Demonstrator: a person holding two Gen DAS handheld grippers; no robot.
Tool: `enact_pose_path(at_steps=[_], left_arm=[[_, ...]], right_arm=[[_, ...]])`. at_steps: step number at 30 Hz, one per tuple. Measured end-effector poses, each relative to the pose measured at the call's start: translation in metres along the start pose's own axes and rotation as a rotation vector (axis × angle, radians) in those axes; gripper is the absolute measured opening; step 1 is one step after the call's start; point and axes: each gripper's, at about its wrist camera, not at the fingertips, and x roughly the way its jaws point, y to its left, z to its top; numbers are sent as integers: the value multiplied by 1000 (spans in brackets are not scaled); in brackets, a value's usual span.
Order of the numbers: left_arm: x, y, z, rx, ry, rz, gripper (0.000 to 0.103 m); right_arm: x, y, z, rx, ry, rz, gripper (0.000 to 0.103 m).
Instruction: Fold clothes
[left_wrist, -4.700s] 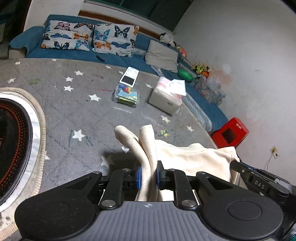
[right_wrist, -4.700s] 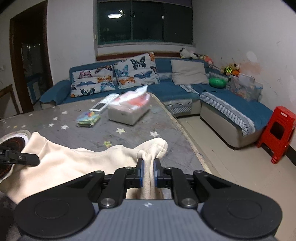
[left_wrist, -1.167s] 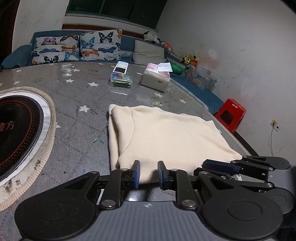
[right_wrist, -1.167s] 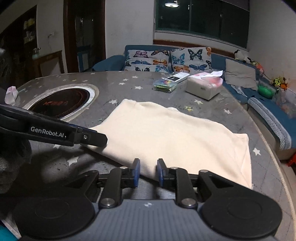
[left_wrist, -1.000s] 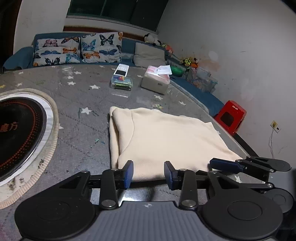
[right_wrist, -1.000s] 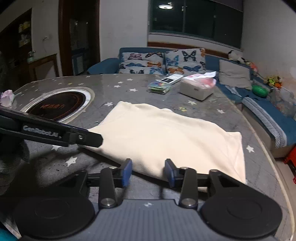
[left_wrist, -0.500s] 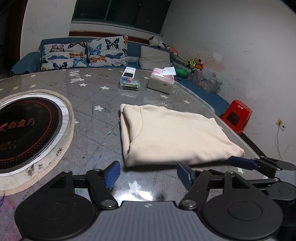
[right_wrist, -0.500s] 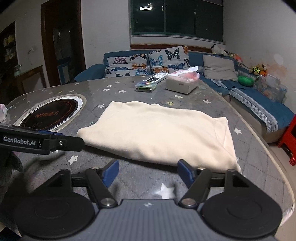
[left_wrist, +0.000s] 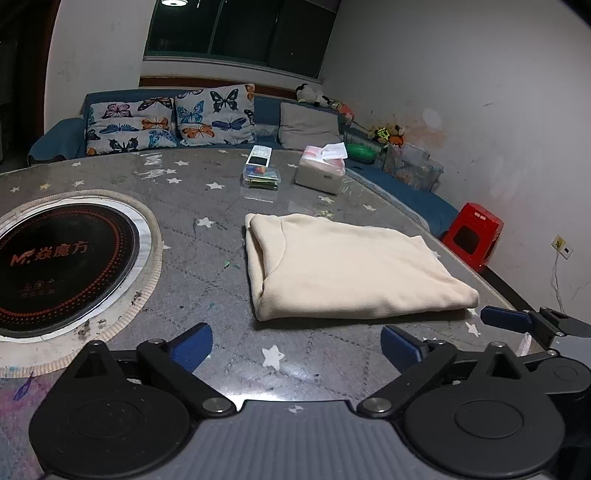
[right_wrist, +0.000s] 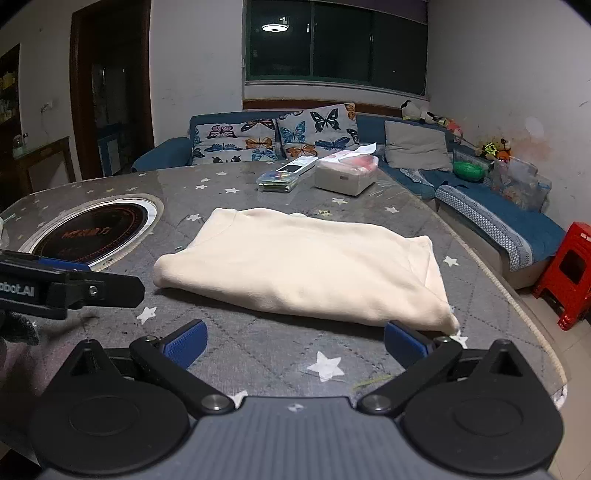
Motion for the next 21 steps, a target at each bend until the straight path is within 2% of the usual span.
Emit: enact_pose_path(at_steps=[12, 21], left_arm=[[-9, -7, -6, 18, -2, 20, 103], [-14, -9, -10, 25, -7, 26, 103]], right_arm=[[-7, 0, -5, 11, -19, -74, 103], [-9, 3, -8, 17, -25, -77, 103]])
